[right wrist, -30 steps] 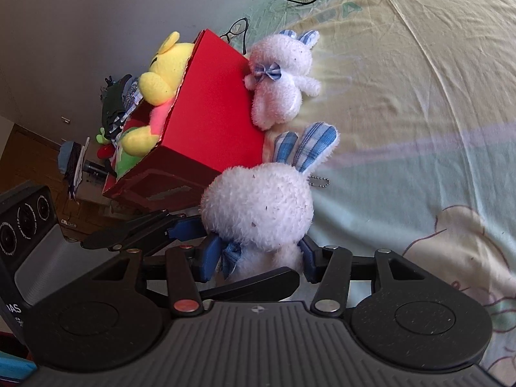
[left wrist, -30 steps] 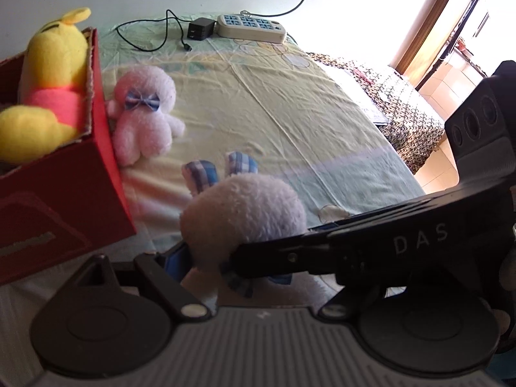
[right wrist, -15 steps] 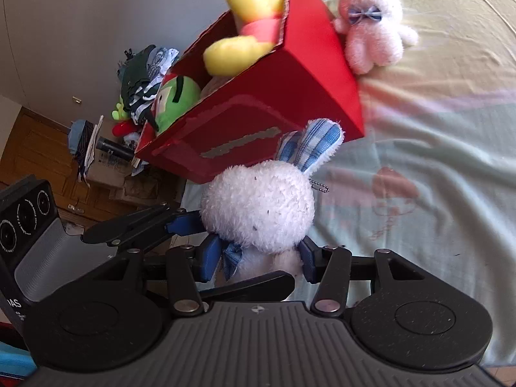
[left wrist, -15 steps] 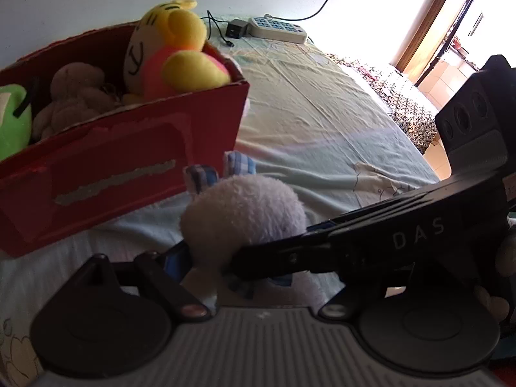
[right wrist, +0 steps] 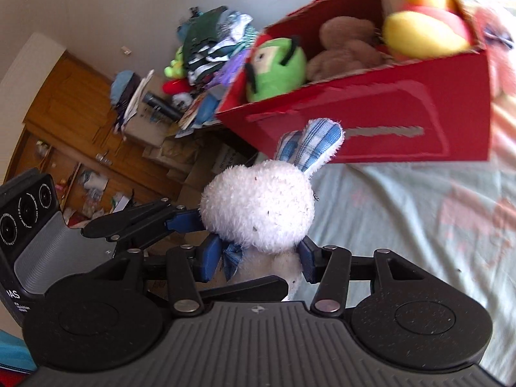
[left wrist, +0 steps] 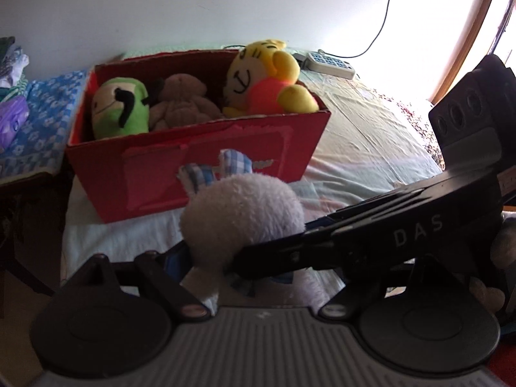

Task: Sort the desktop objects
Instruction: 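Carry the white bunny with the right tool over the red box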

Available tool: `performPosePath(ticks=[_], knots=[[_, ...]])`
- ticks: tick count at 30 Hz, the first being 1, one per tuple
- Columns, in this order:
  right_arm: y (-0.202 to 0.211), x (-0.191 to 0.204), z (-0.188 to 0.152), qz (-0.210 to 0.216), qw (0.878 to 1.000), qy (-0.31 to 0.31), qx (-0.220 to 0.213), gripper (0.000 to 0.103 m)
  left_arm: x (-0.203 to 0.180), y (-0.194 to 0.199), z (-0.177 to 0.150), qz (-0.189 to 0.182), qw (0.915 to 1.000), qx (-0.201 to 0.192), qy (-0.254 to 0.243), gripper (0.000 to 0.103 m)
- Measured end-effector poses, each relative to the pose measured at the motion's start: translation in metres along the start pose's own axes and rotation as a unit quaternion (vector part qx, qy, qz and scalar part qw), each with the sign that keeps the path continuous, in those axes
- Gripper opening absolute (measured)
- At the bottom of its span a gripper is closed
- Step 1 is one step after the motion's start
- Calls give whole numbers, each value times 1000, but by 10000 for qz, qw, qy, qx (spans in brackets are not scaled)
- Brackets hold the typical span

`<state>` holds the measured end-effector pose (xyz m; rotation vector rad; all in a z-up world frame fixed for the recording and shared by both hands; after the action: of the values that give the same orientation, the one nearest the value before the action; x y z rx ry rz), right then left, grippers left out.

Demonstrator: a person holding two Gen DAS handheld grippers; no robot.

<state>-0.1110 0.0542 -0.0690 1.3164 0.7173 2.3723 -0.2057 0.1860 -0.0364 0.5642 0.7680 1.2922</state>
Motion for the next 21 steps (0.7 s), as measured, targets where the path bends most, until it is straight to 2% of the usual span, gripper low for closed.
performPosePath(ticks=[9, 21], knots=[[9, 17, 20, 310, 9980, 538, -80, 53, -9, 23, 14, 354, 9981, -470, 198, 90], [50, 14, 59, 188, 9911, 1039, -815, 53, -34, 14, 65, 563, 9920, -1126, -9, 92]])
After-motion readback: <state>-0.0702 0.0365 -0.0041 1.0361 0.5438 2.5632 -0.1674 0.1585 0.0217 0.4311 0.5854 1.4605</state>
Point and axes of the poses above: each gripper's, at about its wrist camera, not at the fingertips, and y roughly against the way its jaws point, x to its left, z to its top, the point moved 1 cm from there along -y, roughly the way its jaws point
